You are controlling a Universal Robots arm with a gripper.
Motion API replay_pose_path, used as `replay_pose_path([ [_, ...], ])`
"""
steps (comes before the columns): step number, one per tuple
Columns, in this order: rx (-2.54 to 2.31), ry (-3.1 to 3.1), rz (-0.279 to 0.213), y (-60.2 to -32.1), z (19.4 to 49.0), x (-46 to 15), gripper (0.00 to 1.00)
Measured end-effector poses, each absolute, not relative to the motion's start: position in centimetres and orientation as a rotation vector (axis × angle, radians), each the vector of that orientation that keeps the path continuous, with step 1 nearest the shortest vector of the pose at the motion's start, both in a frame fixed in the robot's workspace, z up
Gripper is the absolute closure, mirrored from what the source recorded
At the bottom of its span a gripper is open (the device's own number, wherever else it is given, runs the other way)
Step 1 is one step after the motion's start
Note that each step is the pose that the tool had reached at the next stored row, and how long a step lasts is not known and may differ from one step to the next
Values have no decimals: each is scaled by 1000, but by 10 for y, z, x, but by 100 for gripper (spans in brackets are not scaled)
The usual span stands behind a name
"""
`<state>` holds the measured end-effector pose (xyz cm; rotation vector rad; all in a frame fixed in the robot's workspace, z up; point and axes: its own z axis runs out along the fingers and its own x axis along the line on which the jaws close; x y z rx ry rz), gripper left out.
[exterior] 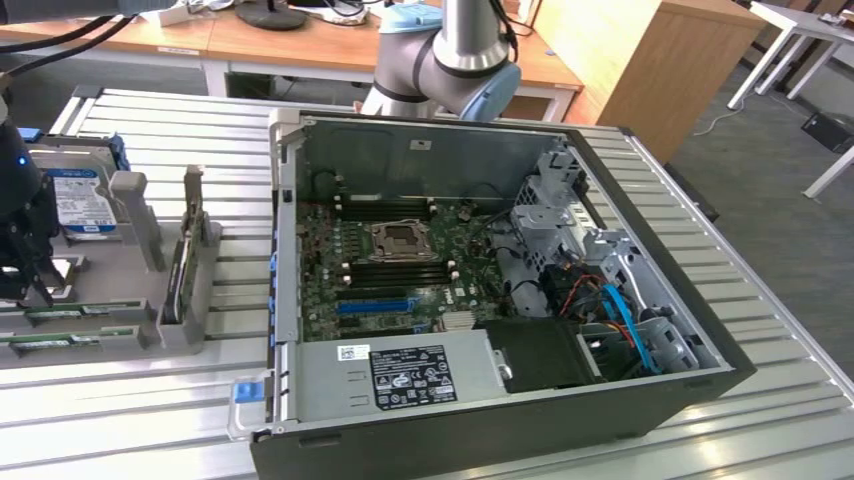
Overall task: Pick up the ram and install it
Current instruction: 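Pick up the ram and move it above insertion slot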
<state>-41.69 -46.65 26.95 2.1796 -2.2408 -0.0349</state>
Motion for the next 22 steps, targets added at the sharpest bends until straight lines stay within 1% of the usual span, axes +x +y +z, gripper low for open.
replay_pose_path([
  [22, 2180, -2241, -34, -466, 245, -417, 70],
])
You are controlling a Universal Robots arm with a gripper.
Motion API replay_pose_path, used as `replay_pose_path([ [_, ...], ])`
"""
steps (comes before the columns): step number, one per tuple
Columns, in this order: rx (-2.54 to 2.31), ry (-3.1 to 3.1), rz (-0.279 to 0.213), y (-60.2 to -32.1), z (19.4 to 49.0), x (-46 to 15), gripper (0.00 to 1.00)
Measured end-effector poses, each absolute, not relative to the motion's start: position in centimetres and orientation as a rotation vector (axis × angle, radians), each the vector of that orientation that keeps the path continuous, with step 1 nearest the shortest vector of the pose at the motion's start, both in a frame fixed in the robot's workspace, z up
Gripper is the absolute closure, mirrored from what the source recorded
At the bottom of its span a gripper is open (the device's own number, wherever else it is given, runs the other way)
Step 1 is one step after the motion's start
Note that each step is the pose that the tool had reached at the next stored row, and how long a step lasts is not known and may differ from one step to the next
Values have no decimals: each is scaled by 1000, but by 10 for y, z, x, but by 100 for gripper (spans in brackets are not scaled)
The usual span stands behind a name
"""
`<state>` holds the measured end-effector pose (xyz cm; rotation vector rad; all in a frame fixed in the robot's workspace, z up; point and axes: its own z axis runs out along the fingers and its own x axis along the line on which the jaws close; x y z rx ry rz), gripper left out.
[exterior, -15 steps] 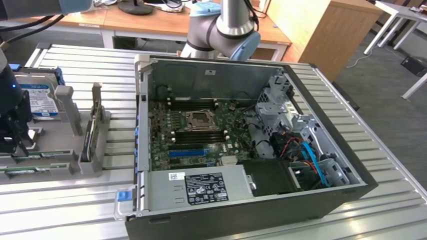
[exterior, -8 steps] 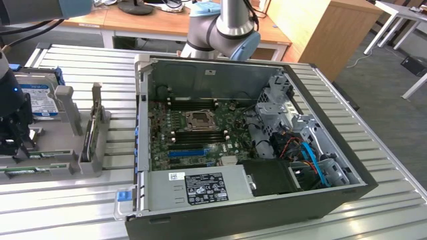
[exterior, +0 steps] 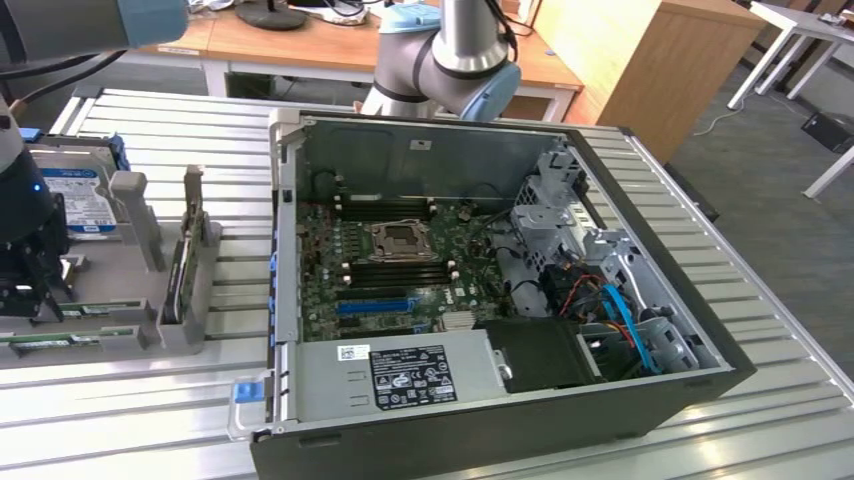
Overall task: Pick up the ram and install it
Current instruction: 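Pick up the ram and move it above insertion slot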
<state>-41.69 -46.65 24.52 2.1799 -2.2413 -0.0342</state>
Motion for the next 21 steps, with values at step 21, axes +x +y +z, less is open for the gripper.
replay_pose_path([
  [21, 2188, -2234, -34, -467, 232, -417, 70],
])
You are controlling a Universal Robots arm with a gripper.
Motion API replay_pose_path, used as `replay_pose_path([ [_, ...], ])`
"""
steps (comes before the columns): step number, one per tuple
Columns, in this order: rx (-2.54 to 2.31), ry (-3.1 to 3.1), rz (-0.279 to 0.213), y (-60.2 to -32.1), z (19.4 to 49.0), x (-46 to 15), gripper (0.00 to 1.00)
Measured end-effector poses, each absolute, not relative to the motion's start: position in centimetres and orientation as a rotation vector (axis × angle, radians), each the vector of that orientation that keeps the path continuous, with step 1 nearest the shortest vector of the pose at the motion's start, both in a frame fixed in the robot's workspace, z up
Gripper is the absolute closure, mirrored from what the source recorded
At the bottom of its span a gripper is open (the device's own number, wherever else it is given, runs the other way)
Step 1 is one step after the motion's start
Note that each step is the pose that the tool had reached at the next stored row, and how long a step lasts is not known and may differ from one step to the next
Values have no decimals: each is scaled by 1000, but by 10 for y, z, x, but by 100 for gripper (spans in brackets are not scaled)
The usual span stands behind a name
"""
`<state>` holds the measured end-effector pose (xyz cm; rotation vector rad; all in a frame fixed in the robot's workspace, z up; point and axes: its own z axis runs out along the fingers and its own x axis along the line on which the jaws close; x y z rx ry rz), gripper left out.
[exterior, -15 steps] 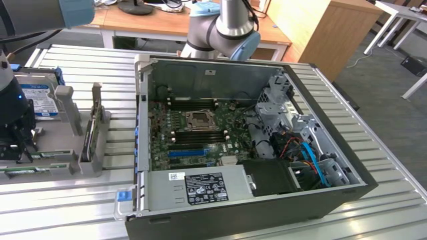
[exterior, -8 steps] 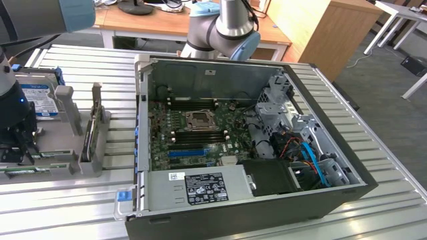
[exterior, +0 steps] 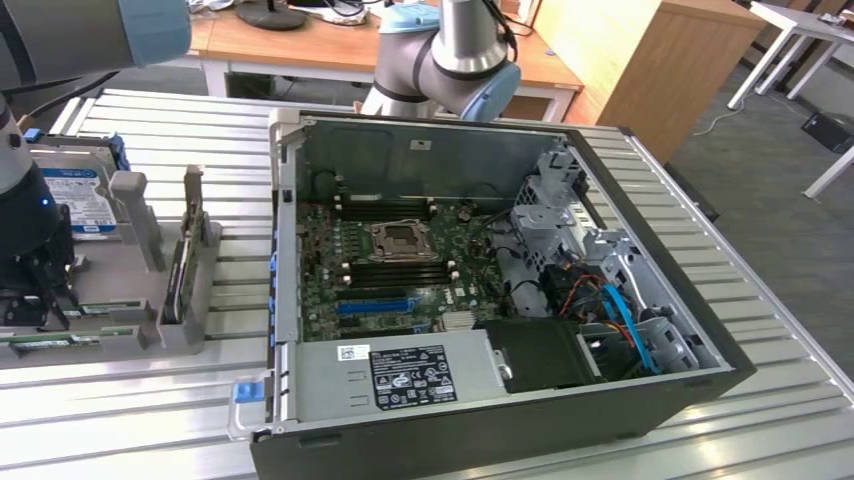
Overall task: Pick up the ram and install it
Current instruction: 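Pick up the ram and move it above insertion slot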
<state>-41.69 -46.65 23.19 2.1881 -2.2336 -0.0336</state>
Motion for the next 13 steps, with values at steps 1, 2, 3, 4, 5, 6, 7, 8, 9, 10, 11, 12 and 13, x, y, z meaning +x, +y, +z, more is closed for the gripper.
replay_pose_path([
  [1, 2191, -2231, -34, -467, 232, -417, 70],
  [2, 2193, -2228, -34, -466, 232, -417, 70],
  [3, 2194, -2227, -34, -467, 232, -417, 70],
  [4, 2195, -2227, -34, -467, 232, -417, 70],
  [5, 2195, -2226, -34, -466, 232, -417, 70],
  [6, 2196, -2226, -33, -466, 231, -417, 70],
  [7, 2197, -2225, -33, -466, 231, -417, 70],
  [8, 2198, -2224, -33, -466, 230, -417, 70],
  [9, 2199, -2223, -34, -467, 230, -417, 70],
  [10, 2199, -2222, -33, -467, 229, -417, 70],
  [11, 2200, -2221, -34, -466, 229, -417, 70],
  [12, 2201, -2221, -33, -467, 228, -417, 70],
  [13, 2202, -2220, -34, -467, 228, -417, 70],
])
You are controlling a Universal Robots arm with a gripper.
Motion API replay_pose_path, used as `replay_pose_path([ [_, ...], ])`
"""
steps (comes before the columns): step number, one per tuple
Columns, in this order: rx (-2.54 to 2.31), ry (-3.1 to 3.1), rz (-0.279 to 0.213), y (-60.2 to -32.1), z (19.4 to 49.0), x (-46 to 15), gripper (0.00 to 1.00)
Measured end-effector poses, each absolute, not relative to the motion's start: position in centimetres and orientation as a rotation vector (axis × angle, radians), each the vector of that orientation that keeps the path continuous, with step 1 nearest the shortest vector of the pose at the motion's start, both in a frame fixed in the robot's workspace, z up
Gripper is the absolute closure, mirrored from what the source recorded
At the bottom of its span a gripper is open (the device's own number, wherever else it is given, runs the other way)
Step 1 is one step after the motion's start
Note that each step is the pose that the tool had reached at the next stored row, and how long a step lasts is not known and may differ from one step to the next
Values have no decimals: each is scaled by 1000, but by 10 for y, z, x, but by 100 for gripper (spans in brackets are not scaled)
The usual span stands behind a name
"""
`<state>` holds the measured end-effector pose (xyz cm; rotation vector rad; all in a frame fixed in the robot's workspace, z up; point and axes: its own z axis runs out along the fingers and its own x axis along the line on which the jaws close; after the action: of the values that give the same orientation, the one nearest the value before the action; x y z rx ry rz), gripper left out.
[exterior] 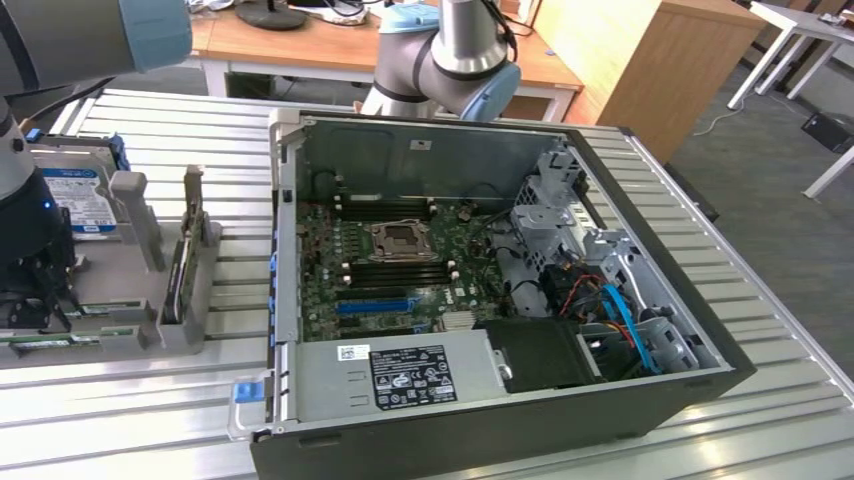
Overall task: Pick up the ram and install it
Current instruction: 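Pick up the ram and move it above insertion slot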
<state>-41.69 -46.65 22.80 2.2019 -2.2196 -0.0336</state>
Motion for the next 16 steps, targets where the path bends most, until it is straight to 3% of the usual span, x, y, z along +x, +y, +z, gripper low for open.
replay_pose_path([
  [16, 2215, -2207, -33, -467, 219, -417, 70],
])
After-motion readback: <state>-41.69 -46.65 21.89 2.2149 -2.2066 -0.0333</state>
